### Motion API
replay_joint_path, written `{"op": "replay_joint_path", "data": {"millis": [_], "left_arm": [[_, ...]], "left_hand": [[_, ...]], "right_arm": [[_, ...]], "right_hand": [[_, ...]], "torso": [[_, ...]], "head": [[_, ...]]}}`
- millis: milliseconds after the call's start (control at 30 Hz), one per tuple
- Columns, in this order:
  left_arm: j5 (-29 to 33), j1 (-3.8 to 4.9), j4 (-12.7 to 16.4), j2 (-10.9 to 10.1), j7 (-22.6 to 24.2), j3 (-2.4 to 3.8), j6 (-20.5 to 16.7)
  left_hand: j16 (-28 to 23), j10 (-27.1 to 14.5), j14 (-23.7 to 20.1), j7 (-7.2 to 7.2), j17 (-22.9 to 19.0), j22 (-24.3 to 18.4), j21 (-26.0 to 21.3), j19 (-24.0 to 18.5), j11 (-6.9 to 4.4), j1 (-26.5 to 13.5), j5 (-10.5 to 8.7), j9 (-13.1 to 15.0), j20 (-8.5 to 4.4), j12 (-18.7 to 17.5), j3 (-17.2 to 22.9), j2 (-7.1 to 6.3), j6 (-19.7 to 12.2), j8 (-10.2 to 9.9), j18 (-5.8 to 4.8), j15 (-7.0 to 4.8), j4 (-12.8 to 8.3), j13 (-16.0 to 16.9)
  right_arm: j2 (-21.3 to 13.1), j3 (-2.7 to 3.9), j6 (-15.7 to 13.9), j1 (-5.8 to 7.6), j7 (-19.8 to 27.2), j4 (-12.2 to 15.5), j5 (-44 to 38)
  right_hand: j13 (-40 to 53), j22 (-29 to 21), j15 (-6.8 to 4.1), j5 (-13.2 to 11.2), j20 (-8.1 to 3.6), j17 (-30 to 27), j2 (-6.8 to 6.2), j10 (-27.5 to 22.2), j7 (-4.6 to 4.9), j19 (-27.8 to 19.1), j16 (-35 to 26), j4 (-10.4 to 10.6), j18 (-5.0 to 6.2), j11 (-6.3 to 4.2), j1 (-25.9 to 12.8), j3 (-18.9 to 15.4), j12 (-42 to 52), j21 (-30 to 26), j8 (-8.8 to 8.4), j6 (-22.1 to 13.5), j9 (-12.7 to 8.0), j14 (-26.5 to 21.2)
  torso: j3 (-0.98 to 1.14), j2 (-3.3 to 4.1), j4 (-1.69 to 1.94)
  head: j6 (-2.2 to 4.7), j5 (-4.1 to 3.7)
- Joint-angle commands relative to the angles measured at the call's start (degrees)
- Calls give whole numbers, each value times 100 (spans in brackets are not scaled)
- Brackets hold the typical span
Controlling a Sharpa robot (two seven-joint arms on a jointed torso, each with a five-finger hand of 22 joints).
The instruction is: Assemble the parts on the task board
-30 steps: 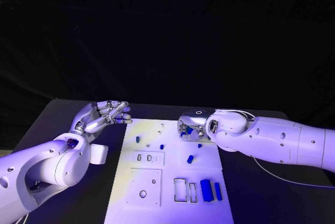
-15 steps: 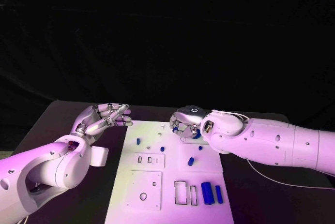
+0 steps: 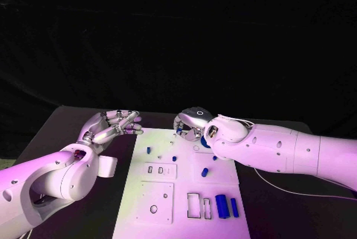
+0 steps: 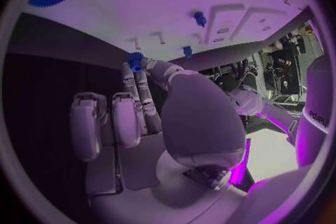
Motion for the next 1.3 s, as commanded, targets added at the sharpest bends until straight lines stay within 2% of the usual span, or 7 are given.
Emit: {"op": "replay_joint_path", "data": {"millis": [33,167,233,367,533,967,1300], "left_arm": [[31,8,18,21,28,6,119],[31,17,53,-2,27,8,115],[31,21,63,-6,27,9,115],[31,25,70,-11,24,10,115],[31,28,71,-13,22,11,116],[31,33,73,-9,21,16,122],[31,36,73,-7,18,17,119]], "left_hand": [[-24,-16,-26,53,5,5,33,22,39,-41,-22,-6,-3,-20,9,-9,-26,-18,57,14,4,-6],[-24,-16,-26,53,5,5,33,22,39,-41,-22,-6,-3,-20,9,-9,-26,-18,57,14,4,-6],[-24,-16,-26,53,5,5,33,22,39,-41,-22,-6,-3,-20,9,-9,-26,-18,57,14,4,-6],[-24,-16,-26,53,5,5,33,22,39,-41,-22,-6,-3,-20,9,-9,-26,-18,57,14,4,-6],[-24,-16,-26,53,5,5,33,22,39,-41,-22,-6,-3,-20,9,-9,-26,-18,57,14,4,-6],[-30,-23,-35,56,12,5,35,18,43,-43,-22,-8,-1,-32,11,-7,-31,-25,57,17,1,-6],[-44,-28,-54,61,21,6,39,13,48,-43,-22,-9,3,-47,12,-7,-37,-33,56,23,-2,-5]], "right_arm": [[82,1,-139,-22,-13,-89,-39],[166,1,-117,-34,0,-186,-30],[202,0,-96,-40,14,-237,-22],[254,-4,-53,-59,40,-305,-4],[274,-6,11,-80,60,-323,6],[353,-15,118,-100,55,-444,24],[466,-26,147,-141,63,-600,21]], "right_hand": [[71,532,-35,34,6,1,-1,194,-4,41,33,-143,-63,-143,45,155,-4,25,18,13,9,263],[72,543,-34,32,7,11,-3,195,-3,47,38,-141,-65,-142,38,156,-5,31,18,12,12,265],[73,542,-32,27,8,15,-8,196,-3,45,41,-139,-65,-141,25,154,-8,31,19,12,16,266],[75,545,-31,25,9,6,-20,197,-3,45,40,-136,-65,-140,5,150,-12,33,18,9,21,264],[76,549,-30,25,10,6,-23,198,-3,46,41,-133,-66,-140,-5,149,-15,35,19,9,24,264],[78,545,-28,19,12,4,-30,196,-3,40,42,-126,-64,-139,-27,146,-21,32,17,3,30,263],[74,493,-19,8,19,-37,-48,155,9,-3,28,-124,-51,-125,-64,158,-61,0,-9,-47,39,251]], "torso": [[-2,1,6],[-9,17,9],[-7,18,4],[-7,26,20],[-10,29,10],[-20,28,28],[-22,34,22]], "head": [[-11,11],[2,21],[-17,30],[-24,20],[-35,50],[-45,50],[-49,51]]}}
